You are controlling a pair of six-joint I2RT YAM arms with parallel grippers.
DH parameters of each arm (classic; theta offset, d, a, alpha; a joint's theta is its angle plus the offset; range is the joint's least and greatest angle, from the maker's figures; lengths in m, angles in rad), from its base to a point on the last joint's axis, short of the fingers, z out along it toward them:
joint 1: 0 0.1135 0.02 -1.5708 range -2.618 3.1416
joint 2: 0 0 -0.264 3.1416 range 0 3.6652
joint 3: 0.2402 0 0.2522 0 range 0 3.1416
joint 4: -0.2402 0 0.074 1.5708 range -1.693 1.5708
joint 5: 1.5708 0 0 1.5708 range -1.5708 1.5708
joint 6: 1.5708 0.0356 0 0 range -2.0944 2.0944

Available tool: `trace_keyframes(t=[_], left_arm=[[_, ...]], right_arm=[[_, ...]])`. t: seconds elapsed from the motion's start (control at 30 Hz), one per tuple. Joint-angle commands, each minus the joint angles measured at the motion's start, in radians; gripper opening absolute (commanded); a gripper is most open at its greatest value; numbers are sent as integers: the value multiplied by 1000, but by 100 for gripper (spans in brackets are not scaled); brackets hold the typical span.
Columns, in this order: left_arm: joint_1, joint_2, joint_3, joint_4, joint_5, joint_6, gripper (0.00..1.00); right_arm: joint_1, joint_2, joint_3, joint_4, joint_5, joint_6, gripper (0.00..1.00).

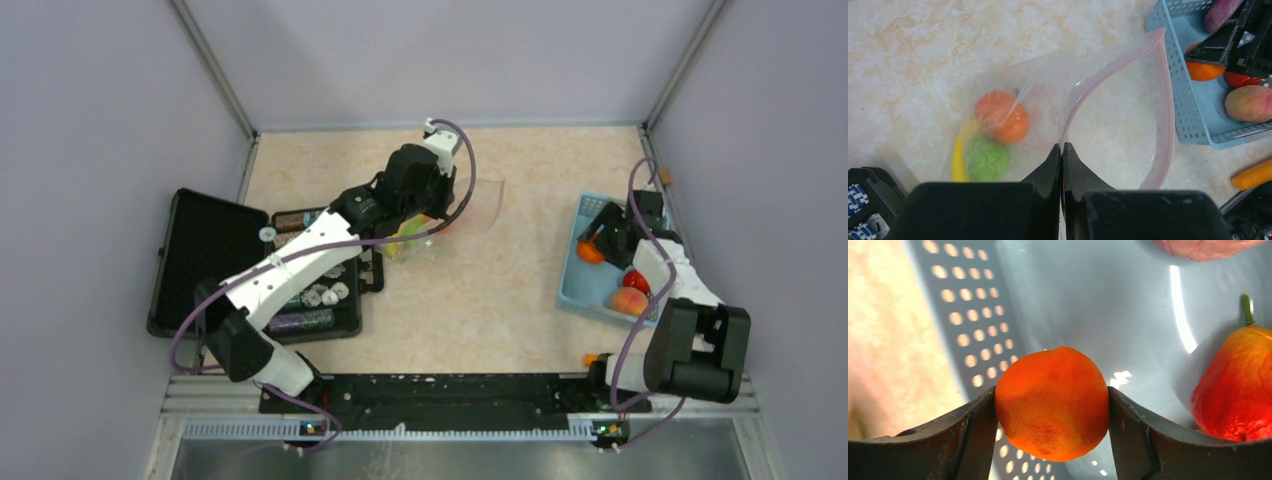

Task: Place the food in the zip-top bag and seal the zipper
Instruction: Pick up the fake fruit from the bin, then place the fake fruit in the zipper food storage bag.

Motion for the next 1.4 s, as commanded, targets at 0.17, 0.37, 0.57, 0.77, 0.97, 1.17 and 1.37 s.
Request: trace_keyframes(t=[0.17, 0.37, 0.57, 0.77, 0.97, 1.17, 1.37], left_arm=[[4, -53, 1, 54, -18, 3, 0], [4, -76, -34, 85, -26, -1, 0], [6, -79, -41, 89, -28, -4, 0], [7, -58, -19, 95, -14, 2, 0], [7, -46, -10, 92, 6, -4, 0], [7, -36, -8, 85, 16, -9, 0], [7, -28, 0, 80, 31, -14, 0]], right_arm=[[-13, -233, -63, 154, -215, 101, 50], [-12, -286, -75, 207, -311, 118, 50], [-13, -301, -48, 237, -411, 112, 50], [-10, -342, -26, 341, -596, 121, 51], [84, -392, 13, 431, -712, 97, 53], [271, -392, 72, 463, -717, 60, 53], [417, -370, 136, 429, -664, -9, 54]])
